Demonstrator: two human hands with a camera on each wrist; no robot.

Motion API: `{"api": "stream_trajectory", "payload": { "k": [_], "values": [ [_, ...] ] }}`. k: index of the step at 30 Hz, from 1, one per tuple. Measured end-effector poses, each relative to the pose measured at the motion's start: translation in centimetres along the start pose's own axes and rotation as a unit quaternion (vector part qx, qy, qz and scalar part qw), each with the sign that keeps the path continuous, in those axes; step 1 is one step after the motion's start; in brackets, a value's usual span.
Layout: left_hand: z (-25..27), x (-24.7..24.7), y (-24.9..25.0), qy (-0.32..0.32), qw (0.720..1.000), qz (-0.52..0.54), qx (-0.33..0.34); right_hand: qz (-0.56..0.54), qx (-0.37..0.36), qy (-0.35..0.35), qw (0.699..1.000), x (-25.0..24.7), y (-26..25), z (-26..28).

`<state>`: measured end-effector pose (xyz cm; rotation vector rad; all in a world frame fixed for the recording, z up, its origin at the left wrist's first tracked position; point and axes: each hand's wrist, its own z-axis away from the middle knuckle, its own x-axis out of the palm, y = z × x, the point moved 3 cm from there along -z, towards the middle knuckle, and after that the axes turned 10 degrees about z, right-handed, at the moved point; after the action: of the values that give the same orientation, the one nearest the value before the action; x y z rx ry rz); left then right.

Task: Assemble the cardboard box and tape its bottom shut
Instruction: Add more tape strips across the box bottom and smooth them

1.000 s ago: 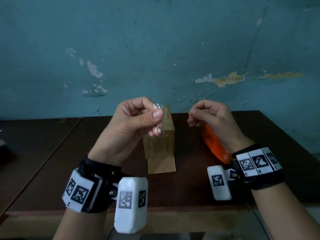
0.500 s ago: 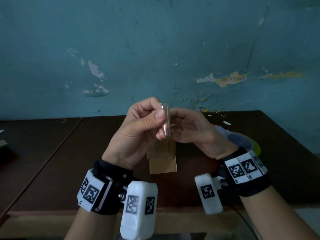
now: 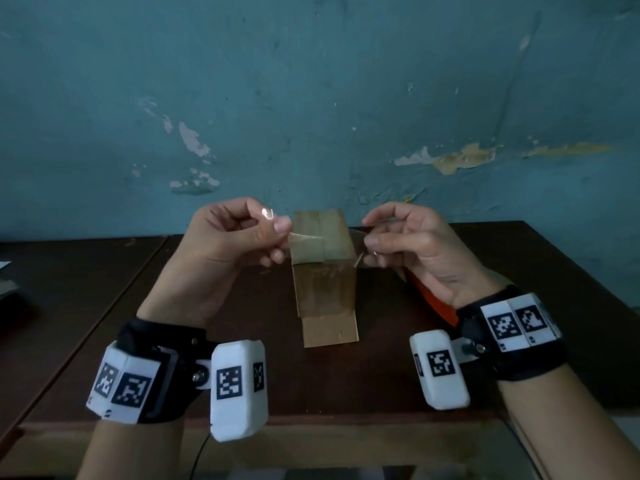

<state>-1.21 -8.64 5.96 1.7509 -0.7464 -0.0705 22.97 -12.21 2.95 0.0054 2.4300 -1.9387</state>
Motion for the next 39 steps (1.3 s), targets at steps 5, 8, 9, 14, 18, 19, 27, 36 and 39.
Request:
{"api": "stream_trajectory", "payload": {
  "k": [5,8,9,14,18,19,27,36,39],
  "values": [
    [-0.1,-1.2,-0.7,0.071,0.991,-0.105,-0.044,0.038,0.047,0.04,0.997,-1.0,0.1,0.1],
    [-0.1,-1.6,-0.8,0.1,0.986,-0.12,-0.056,0.051,0.053,0.073,0.995,-1.5,0.3,0.1],
    [-0.1,-1.7,-0.9,0.108,0.985,-0.123,-0.062,0.053,0.055,0.084,0.994,-1.6,0.4,0.1],
    [-0.1,-2.4,-1.4,0.157,0.974,-0.132,-0.092,0.041,0.064,0.117,0.99,-1.5,0.8,-0.1],
    [-0.2,-2.7,-1.9,0.173,0.968,-0.148,-0.103,0.046,0.08,0.12,0.988,-1.4,1.0,0.0],
    [-0.2,-2.8,-1.9,0.175,0.967,-0.152,-0.105,0.052,0.084,0.119,0.988,-1.4,0.9,0.0],
    [-0.1,-3.2,-2.3,0.178,0.967,-0.139,-0.114,0.071,0.097,0.119,0.986,-1.1,0.8,0.1],
    [-0.2,-3.9,-3.1,0.167,0.968,-0.136,-0.128,0.076,0.097,0.131,0.984,-1.1,0.9,0.1],
    [-0.3,-3.9,-3.3,0.168,0.969,-0.125,-0.132,0.077,0.095,0.133,0.984,-1.0,0.8,0.2]
  ]
}}
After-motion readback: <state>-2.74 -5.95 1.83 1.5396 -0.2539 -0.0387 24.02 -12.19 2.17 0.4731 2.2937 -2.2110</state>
